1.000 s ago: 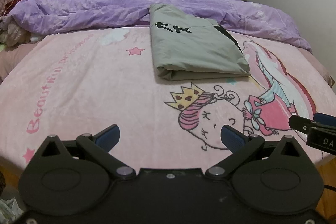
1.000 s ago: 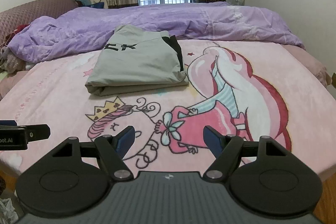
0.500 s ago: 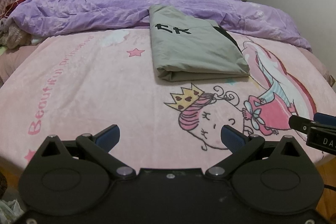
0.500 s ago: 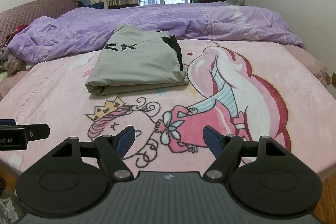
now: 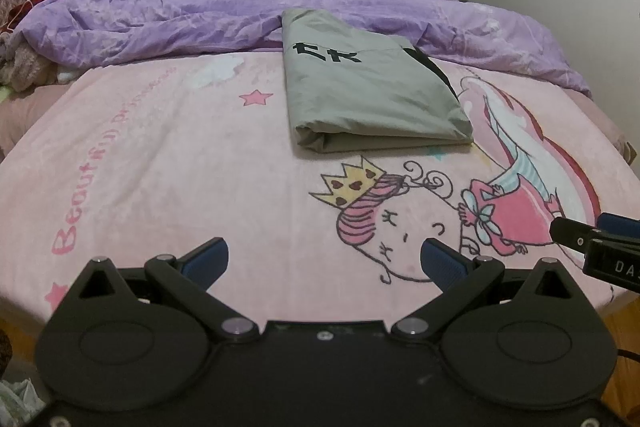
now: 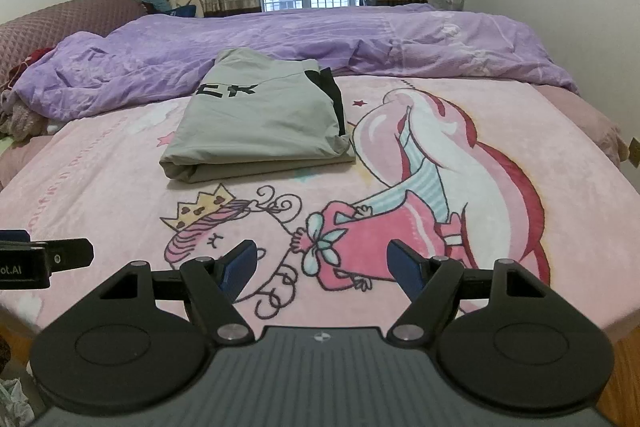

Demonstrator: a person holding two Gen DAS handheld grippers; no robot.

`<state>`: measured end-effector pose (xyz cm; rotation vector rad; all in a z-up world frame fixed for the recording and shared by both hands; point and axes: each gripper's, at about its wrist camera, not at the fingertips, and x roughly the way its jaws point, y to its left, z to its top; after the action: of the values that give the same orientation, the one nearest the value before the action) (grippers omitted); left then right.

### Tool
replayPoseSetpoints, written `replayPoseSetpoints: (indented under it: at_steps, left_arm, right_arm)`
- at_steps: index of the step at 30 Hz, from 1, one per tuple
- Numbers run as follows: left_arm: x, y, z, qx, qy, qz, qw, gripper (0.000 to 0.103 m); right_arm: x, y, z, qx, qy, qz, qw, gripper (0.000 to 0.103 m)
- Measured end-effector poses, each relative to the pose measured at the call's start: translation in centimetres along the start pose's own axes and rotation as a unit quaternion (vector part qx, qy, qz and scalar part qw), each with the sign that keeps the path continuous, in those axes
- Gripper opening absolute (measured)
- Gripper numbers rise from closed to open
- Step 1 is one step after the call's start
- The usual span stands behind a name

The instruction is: Fold large clothes

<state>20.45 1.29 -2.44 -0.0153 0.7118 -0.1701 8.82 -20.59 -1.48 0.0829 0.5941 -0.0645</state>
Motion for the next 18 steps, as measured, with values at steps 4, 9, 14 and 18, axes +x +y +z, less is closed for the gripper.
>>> replayPoseSetpoints:
  at_steps: [4,9,14,18]
  left_arm:
    - [0.04,0.03,0.03,0.000,0.002,0.002,1.0000,0.103]
    - [0.13,0.15,0.06,0.000,0.004,0.001,1.0000,0.103]
    - [0.21,0.21,0.10,-0.003,0.006,-0.002,1.0000,0.103]
    - [0.34,0.33,0.10,-0.008,0.009,-0.003,0.9999,0.103]
  right_arm:
    - [0.00,0.00,0.00,-0.001,0.000,0.000,1.000,0.087]
    - [-0.01,0.04,0.00,-0.001,0.000,0.000,1.000,0.087]
    - [-0.02,0.06,0.02,-0.001,0.000,0.000,1.000,0.087]
    - [0.01,0.07,0.00,-0.002,0.001,-0.001,1.000,0.087]
